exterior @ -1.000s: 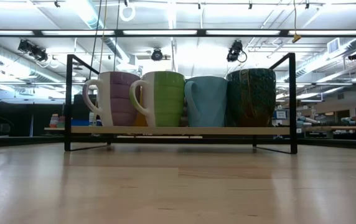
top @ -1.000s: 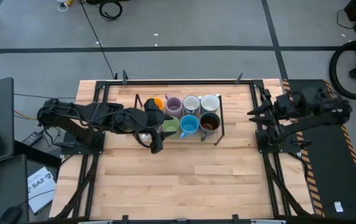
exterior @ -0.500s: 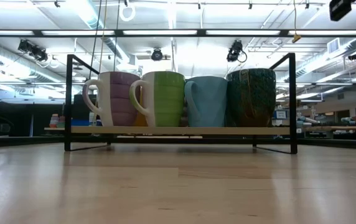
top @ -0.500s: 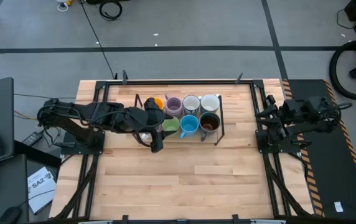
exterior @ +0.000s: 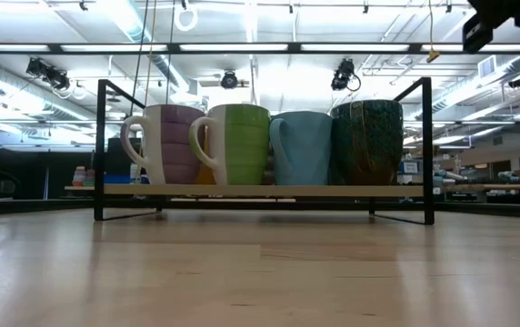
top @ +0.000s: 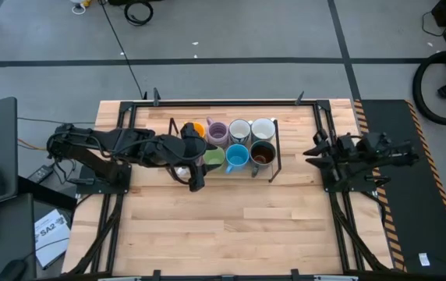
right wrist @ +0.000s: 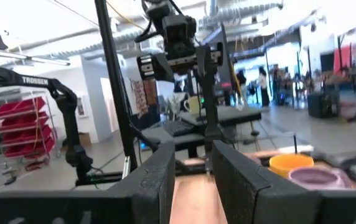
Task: Place coffee mugs
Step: Return to Home Position
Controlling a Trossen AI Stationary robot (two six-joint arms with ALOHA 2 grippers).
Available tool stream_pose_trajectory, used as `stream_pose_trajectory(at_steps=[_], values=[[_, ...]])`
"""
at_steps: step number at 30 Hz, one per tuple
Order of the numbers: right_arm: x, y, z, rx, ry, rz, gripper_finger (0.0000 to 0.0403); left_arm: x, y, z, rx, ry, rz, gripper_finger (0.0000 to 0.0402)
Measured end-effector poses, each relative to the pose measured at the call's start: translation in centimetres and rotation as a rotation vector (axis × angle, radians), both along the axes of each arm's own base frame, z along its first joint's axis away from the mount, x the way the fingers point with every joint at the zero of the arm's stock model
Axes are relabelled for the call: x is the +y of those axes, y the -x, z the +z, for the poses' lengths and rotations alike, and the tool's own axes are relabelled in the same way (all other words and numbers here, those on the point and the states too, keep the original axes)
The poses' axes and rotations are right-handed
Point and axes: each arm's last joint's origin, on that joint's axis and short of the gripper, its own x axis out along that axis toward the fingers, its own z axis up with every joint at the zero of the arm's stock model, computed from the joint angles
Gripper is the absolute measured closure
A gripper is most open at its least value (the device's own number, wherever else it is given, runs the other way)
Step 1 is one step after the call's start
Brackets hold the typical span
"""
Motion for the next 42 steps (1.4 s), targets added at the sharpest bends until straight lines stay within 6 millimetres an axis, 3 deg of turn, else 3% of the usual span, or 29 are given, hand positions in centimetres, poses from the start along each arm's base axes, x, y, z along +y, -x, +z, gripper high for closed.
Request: stream_pose_trajectory(at_steps=[11,21,33,42], values=[[-0.2,-1.7,-3.3,-0.061,0.153,-0.198,0.029,0.0,0.0,0.0,-0.001,0.0,0.0,0.0143],[-0.5,-2.6,-6.0,-0.062,0.164,-0.188,0.029,0.0,0.0,0.0,0.0,0.0,0.0,0.0143],[-1.9,-2.8,-6.7,0.017,0.258,-0.323,0.029,0.0,0.0,0.0,-0.001,0.0,0.0,0.0143],[-2.2,-2.9,-7.4,0.083,0.251,-0.31,0.029,0.0,0.0,0.0,-0.003,0.009,0.004,0.0143]])
